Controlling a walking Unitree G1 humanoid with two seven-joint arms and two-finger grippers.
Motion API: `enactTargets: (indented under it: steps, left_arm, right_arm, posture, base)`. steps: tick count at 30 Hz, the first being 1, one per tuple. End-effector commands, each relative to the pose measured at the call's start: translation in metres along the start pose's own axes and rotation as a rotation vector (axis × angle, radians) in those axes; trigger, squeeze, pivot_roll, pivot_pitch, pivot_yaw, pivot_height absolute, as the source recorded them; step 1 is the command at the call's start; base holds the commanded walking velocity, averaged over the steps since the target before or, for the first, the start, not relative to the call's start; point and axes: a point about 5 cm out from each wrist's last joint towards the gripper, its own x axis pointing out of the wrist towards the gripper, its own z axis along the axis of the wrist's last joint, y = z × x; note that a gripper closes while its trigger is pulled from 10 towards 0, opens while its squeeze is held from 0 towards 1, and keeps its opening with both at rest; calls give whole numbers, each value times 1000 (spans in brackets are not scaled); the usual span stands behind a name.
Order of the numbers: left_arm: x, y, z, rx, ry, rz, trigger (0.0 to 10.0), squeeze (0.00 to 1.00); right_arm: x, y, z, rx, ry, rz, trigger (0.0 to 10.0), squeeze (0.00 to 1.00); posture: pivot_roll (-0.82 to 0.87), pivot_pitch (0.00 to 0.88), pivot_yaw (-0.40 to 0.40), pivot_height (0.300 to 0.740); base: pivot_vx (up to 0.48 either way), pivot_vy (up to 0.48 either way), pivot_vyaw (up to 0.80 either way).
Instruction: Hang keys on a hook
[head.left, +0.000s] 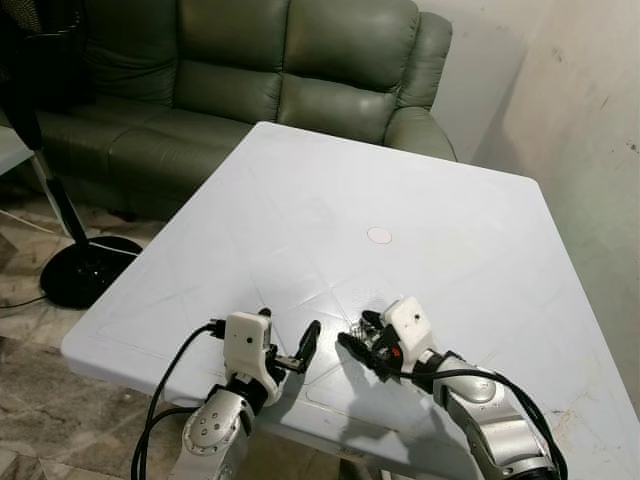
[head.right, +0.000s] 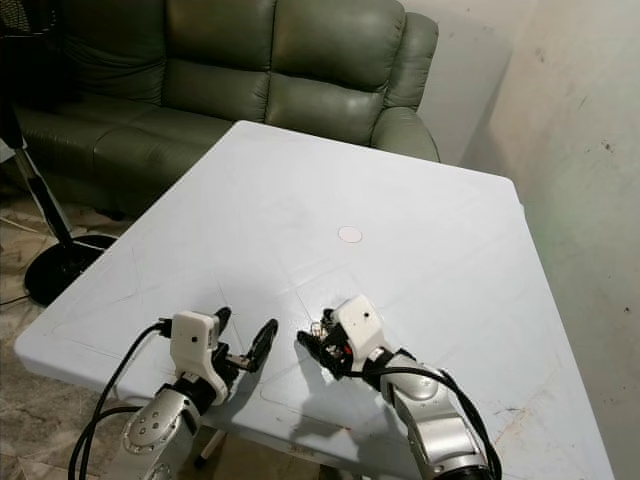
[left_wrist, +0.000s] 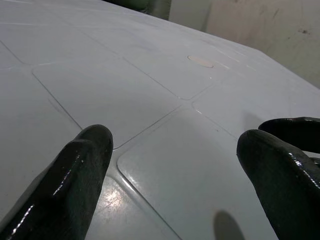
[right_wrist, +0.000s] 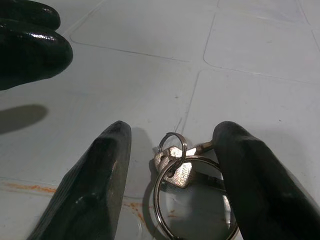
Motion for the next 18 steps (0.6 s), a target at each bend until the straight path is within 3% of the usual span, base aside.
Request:
enactTargets:
  steps: [1,18]
  left_arm:
    - [1,-2,0,-11,4,5,10000,0]
    - [2,-1,1,-16,2,9,10000,0]
  right_arm:
    - [-2,-4,4,-9,-7,-13,0,0]
    - [-5,-4,0,-9,31,27,0,0]
  posture:
    - [70,93,-126,740]
    - [71,91,-127,740]
  base:
    - [0,0,0]
    - [0,0,0]
